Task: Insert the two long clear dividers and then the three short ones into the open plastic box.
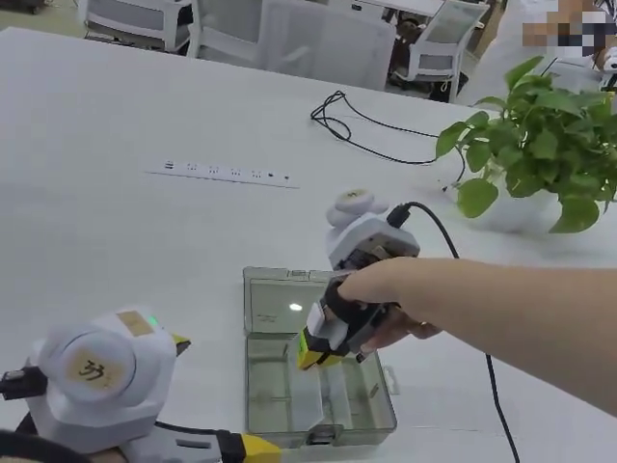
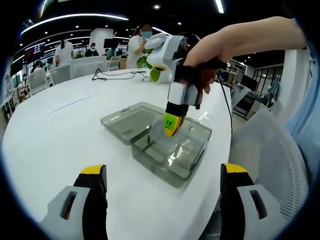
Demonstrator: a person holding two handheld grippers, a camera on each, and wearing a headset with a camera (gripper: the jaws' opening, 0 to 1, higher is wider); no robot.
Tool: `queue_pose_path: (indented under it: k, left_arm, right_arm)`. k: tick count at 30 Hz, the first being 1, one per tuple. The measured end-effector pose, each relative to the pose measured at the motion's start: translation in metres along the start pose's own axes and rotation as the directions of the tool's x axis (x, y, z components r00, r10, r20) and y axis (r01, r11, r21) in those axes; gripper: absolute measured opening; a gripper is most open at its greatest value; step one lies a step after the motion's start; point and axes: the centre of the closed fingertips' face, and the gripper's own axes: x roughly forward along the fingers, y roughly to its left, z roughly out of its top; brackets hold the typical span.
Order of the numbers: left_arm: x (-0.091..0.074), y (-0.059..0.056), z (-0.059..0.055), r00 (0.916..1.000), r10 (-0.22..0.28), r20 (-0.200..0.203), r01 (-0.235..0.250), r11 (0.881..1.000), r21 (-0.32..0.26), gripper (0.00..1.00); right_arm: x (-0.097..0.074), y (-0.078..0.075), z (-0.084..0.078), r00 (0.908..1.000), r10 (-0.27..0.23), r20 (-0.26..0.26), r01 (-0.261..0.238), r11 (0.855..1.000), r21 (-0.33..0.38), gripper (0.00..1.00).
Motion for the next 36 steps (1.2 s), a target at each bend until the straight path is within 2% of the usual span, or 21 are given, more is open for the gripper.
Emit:
queue_pose_path:
  k: [13, 21, 36]
  left_arm:
    - [0.001, 0.001, -0.001, 1.0000, 0.000, 0.002, 0.000, 1.000, -0.004, 0.96]
    - [0.001, 0.001, -0.002, 1.0000, -0.004, 0.002, 0.004, 1.000, -0.005, 0.96]
    - [0.001, 0.000, -0.002, 1.0000, -0.004, -0.005, 0.004, 1.000, -0.006, 0.95]
  right_arm:
    - [0.002, 0.003, 0.000, 0.9986, -0.049, -0.018, 0.048, 0.997, -0.054, 0.02]
    - [0.005, 0.006, 0.001, 0.9913, -0.128, -0.029, 0.124, 0.984, -0.128, 0.03]
    - [0.012, 0.004, 0.003, 0.9873, -0.156, -0.029, 0.150, 0.978, -0.144, 0.03]
